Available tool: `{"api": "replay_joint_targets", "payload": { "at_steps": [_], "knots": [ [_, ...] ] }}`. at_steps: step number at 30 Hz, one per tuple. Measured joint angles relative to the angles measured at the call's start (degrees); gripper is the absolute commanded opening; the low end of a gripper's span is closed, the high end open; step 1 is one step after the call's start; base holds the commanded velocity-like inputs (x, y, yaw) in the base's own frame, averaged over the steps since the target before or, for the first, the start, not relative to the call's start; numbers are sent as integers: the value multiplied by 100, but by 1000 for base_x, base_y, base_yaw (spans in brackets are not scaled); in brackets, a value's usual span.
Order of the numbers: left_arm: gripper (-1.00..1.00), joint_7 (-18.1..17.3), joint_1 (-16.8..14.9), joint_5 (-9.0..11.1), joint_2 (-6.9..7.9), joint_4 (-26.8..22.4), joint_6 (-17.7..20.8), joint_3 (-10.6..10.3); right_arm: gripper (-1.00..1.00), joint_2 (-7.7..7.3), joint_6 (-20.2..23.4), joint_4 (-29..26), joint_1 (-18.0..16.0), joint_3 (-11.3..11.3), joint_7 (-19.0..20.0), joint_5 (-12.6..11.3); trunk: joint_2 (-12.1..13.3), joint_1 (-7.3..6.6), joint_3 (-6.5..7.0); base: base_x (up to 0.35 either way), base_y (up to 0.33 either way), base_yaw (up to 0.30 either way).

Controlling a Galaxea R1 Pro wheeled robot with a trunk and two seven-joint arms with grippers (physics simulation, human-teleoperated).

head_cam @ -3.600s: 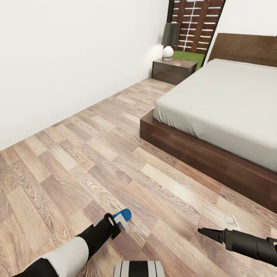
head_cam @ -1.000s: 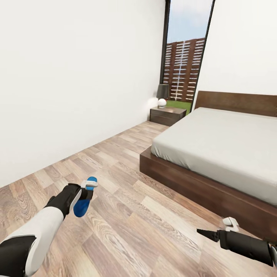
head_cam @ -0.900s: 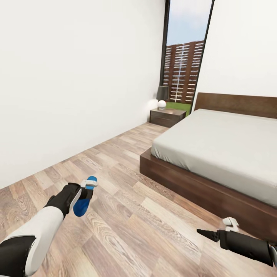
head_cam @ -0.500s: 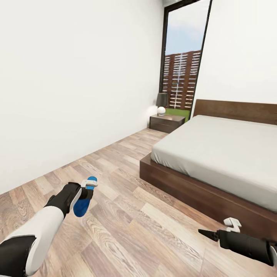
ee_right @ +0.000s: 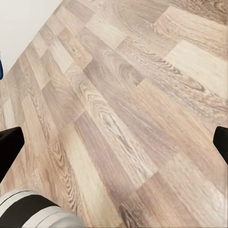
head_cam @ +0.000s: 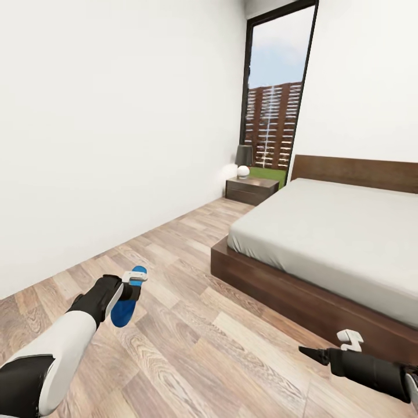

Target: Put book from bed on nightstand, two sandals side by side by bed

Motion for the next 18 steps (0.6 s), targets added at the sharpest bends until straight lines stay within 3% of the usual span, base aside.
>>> {"api": "replay_joint_targets", "payload": {
  "at_steps": [7,18],
  "knots": [
    [-100,-27,0,22,-29,-12,174,4,100,240,-324,135,0,-3,-26,20,281,-154,126,0,0,0],
    [-100,-24,-1,2,-133,-26,311,1,100,313,-347,154,0,-7,-471,4,722,-395,323,0,0,0]
  ]
}}
